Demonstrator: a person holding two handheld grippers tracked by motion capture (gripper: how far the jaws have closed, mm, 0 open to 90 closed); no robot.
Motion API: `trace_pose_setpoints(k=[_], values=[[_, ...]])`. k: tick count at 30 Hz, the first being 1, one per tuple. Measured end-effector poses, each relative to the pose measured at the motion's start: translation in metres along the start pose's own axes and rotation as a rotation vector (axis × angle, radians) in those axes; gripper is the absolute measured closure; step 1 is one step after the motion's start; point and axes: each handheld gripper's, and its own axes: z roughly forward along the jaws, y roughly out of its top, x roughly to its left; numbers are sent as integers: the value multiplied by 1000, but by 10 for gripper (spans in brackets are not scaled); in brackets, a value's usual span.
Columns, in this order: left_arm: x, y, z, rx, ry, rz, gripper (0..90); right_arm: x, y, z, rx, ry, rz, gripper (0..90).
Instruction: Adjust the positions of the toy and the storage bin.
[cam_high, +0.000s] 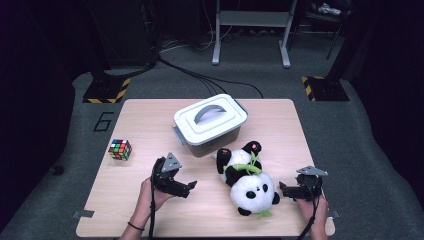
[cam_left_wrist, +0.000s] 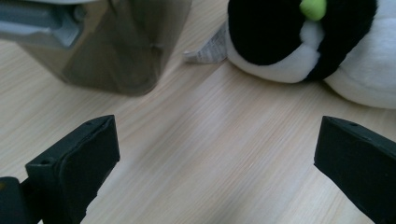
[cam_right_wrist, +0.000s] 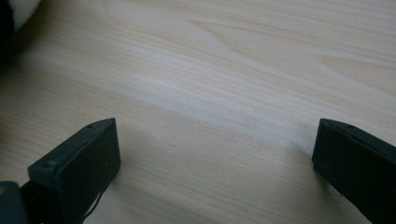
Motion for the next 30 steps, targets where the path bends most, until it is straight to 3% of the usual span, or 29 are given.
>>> trace_pose_setpoints(k=[17, 30], values=[[-23, 47, 16, -30, -81, 83, 2, 0, 0, 0, -1, 1, 0, 4], [-39, 78, 33, -40, -139, 124, 2, 0, 0, 0, -1, 1, -1, 5]])
